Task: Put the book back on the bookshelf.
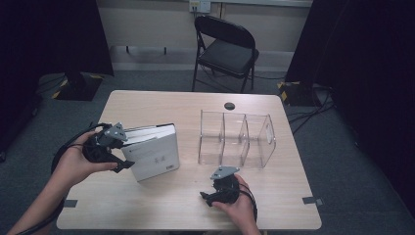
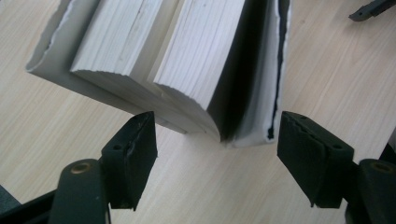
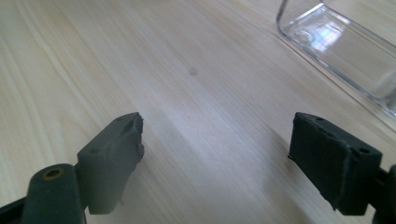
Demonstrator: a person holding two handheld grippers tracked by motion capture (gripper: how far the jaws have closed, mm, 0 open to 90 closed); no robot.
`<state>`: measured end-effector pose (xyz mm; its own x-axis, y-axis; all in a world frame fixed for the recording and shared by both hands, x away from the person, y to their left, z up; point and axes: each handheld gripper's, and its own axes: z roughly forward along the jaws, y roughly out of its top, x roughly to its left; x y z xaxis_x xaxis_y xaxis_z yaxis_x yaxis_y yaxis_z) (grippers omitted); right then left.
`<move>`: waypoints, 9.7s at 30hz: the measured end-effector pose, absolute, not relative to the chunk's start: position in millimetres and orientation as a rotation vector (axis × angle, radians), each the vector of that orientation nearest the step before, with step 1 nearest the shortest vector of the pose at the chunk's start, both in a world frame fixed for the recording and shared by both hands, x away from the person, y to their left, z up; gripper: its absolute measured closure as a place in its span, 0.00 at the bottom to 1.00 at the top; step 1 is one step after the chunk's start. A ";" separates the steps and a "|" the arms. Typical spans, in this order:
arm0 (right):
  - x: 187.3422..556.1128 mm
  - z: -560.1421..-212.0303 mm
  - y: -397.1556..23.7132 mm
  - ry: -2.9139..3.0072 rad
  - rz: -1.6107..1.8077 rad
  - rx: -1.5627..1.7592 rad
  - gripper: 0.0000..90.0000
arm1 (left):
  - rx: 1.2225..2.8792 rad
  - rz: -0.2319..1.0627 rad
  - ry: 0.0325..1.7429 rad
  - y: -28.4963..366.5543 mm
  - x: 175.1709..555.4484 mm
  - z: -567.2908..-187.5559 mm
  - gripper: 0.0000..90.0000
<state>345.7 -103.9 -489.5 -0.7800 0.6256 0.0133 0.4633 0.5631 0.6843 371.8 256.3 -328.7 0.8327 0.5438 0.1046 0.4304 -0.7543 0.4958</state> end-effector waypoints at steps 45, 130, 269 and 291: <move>390.0 -403.1 -55.7 2.760 0.919 0.560 0.21 | 2.489 0.309 0.772 274.7 355.9 -350.1 0.28; 439.6 -322.5 -0.9 2.824 0.837 0.412 0.19 | 2.334 0.271 0.773 280.2 340.9 -491.0 0.16; 420.0 -329.5 36.4 3.000 0.678 0.537 0.46 | 2.251 0.298 0.724 284.6 340.4 -503.0 0.00; 419.8 -328.9 49.6 2.979 0.636 0.534 0.53 | 2.252 0.298 0.722 284.6 340.4 -503.0 0.00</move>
